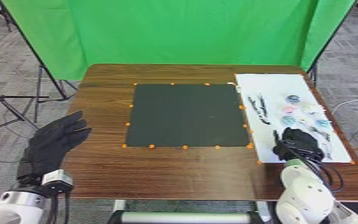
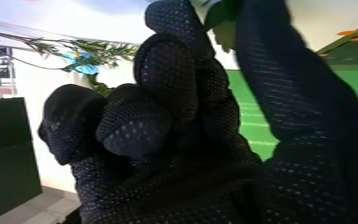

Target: Arrange flowers

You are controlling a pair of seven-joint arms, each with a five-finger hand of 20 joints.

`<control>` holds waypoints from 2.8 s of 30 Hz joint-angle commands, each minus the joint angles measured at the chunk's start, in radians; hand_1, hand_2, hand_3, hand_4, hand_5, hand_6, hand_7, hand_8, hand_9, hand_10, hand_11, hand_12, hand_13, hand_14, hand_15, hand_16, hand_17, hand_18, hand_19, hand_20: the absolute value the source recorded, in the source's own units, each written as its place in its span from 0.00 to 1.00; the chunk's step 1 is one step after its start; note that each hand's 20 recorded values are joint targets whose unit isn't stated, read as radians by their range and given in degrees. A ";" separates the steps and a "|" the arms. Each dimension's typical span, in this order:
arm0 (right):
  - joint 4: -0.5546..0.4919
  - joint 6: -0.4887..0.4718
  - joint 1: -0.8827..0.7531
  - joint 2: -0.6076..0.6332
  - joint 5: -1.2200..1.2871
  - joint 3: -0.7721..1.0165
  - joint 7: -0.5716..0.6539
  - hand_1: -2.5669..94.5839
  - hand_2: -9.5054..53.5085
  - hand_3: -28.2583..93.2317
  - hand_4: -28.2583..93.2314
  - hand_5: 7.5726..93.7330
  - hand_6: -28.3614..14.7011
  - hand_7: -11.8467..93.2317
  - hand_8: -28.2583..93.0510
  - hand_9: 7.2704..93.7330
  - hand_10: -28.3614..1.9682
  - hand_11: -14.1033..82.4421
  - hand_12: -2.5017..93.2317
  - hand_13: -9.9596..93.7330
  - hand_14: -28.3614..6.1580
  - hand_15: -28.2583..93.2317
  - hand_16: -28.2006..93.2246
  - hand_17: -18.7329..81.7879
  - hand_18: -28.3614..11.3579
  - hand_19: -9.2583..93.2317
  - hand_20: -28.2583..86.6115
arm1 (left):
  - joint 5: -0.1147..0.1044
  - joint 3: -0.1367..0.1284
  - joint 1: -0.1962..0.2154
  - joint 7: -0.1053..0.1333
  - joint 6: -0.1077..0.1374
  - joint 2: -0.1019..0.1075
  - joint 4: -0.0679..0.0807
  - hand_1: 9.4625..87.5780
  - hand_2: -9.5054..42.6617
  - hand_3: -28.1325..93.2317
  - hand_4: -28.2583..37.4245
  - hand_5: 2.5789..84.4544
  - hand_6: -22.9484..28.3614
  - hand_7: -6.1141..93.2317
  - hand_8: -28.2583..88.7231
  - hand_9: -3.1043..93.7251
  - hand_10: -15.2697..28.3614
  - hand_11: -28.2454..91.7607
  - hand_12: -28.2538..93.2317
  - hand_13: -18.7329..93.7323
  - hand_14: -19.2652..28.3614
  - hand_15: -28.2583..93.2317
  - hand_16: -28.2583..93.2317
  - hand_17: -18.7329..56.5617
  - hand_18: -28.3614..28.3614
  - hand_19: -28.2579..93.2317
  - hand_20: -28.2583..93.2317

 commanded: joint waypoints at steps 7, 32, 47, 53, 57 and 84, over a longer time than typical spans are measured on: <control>0.086 -0.019 -0.068 -0.025 0.045 -0.047 -0.008 0.58 0.00 0.81 0.00 0.89 0.59 0.40 0.37 0.85 0.50 0.76 0.34 0.87 0.56 0.86 0.46 0.80 0.27 1.00 0.66 | 0.005 -0.011 0.014 -0.013 -0.010 -0.014 -0.009 0.21 0.26 0.90 0.09 0.47 0.66 0.23 0.15 0.40 0.82 0.49 0.31 0.36 0.96 0.72 0.13 0.12 0.88 0.71 0.28; -0.017 0.158 0.058 0.047 0.052 0.016 -0.024 0.56 0.00 0.86 0.04 0.91 0.56 0.39 0.44 0.88 0.50 0.78 0.34 0.89 0.56 0.87 0.47 0.82 0.26 1.00 0.72 | -0.025 -0.013 0.046 0.052 0.023 0.033 -0.012 0.21 0.26 0.90 0.09 0.47 0.66 0.23 0.15 0.40 0.82 0.49 0.31 0.36 0.96 0.72 0.12 0.12 0.88 0.71 0.28; -0.068 0.102 0.328 0.009 0.145 -0.156 -0.091 0.56 0.00 0.86 0.04 0.92 0.56 0.38 0.45 0.89 0.49 0.78 0.34 0.89 0.56 0.88 0.47 0.82 0.26 1.00 0.73 | -0.026 -0.053 0.086 0.054 0.033 0.027 -0.028 0.21 0.26 0.90 0.09 0.47 0.66 0.23 0.15 0.40 0.82 0.49 0.31 0.36 0.96 0.71 0.12 0.12 0.88 0.71 0.28; 0.002 0.001 0.530 -0.154 0.290 -0.331 -0.105 0.56 0.00 0.86 0.05 0.92 0.55 0.38 0.45 0.89 0.49 0.78 0.34 0.90 0.56 0.88 0.47 0.82 0.26 1.00 0.73 | -0.030 -0.070 0.108 0.057 0.044 0.025 -0.037 0.21 0.26 0.90 0.09 0.47 0.66 0.23 0.15 0.40 0.81 0.49 0.31 0.36 0.96 0.72 0.12 0.12 0.88 0.71 0.28; 0.078 -0.057 0.588 -0.250 0.292 -0.408 -0.123 0.56 0.00 0.86 0.05 0.92 0.55 0.38 0.45 0.89 0.49 0.78 0.34 0.90 0.56 0.88 0.46 0.83 0.25 1.00 0.73 | -0.024 -0.069 0.097 0.043 0.040 0.023 -0.036 0.21 0.26 0.90 0.09 0.47 0.66 0.23 0.15 0.40 0.81 0.49 0.31 0.36 0.96 0.72 0.12 0.12 0.88 0.71 0.28; 0.417 -0.206 0.657 -0.576 0.355 -0.515 -0.024 0.56 0.00 0.85 0.05 0.93 0.55 0.37 0.44 0.90 0.50 0.78 0.34 0.91 0.57 0.87 0.46 0.84 0.25 1.00 0.72 | 0.032 0.052 -0.140 -0.065 -0.018 0.022 0.014 0.21 0.26 0.90 0.09 0.47 0.66 0.23 0.15 0.40 0.81 0.49 0.31 0.36 0.96 0.71 0.12 0.12 0.88 0.71 0.28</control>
